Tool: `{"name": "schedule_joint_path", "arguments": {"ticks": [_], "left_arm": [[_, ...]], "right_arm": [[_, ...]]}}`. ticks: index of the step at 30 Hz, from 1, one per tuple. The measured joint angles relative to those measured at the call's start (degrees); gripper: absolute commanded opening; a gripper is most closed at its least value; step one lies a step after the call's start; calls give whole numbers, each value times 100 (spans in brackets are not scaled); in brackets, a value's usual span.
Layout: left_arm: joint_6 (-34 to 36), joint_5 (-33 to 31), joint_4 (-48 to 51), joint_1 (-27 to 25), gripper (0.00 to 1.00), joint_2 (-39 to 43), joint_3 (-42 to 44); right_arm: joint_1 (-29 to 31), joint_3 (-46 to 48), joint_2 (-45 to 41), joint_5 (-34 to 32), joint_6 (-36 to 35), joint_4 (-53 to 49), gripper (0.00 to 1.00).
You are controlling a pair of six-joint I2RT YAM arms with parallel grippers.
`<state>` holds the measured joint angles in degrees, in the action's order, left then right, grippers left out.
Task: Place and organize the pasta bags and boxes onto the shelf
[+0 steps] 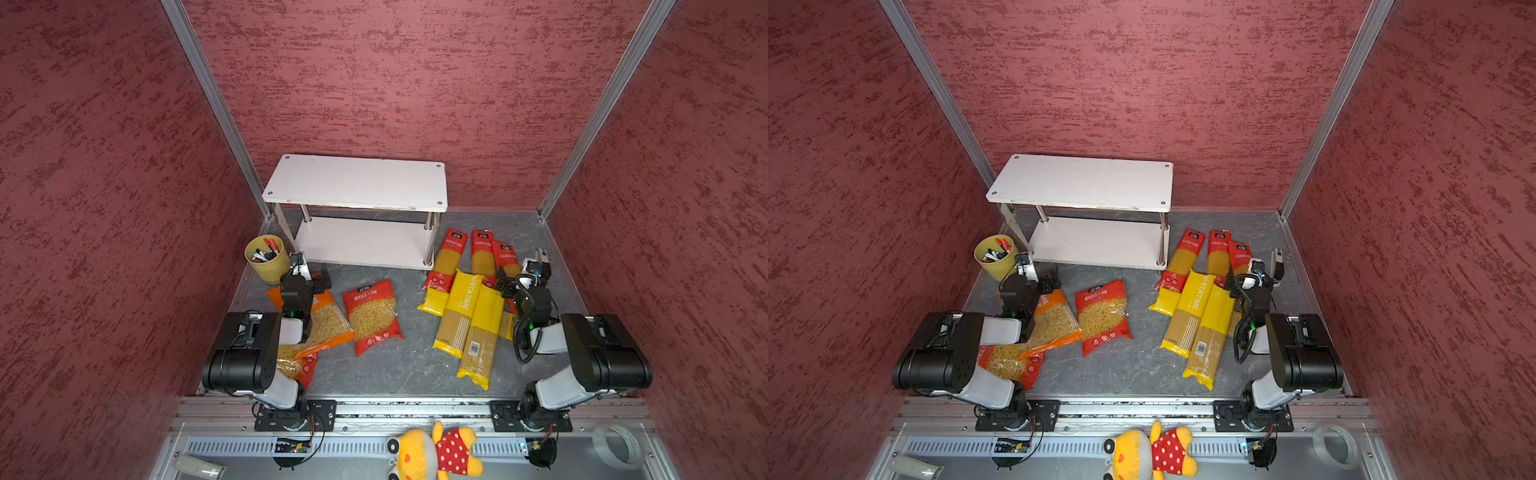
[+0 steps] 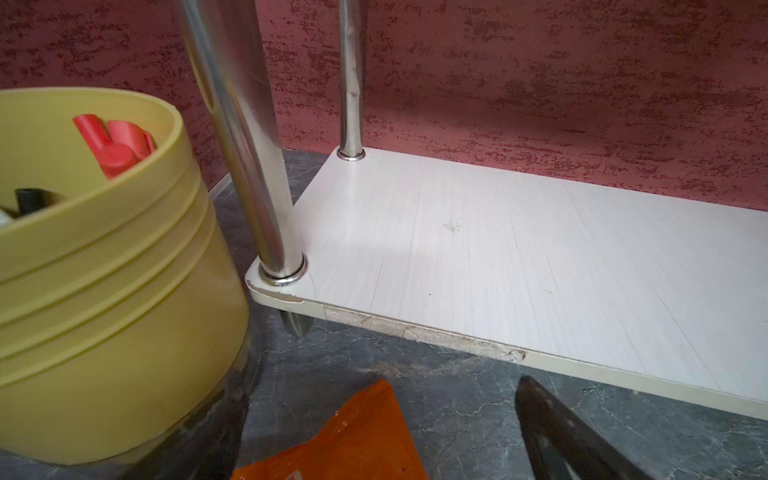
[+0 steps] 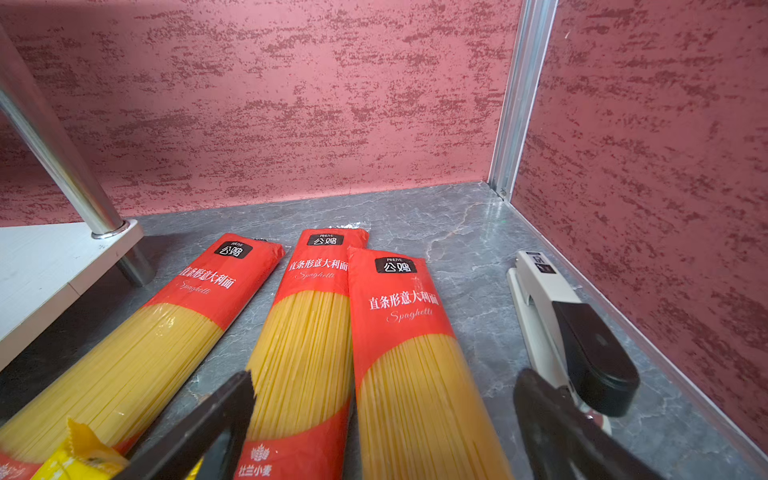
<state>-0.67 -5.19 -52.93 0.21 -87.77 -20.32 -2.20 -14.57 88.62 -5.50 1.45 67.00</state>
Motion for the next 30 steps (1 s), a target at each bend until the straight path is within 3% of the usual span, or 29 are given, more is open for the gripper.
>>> {"name": "schedule_joint_path", "arguments": {"ticks": [30], "left_arm": [[2, 216, 70, 52, 100, 0, -4]], "right_arm": [[2, -2, 0, -76, 9, -2, 99]]}}
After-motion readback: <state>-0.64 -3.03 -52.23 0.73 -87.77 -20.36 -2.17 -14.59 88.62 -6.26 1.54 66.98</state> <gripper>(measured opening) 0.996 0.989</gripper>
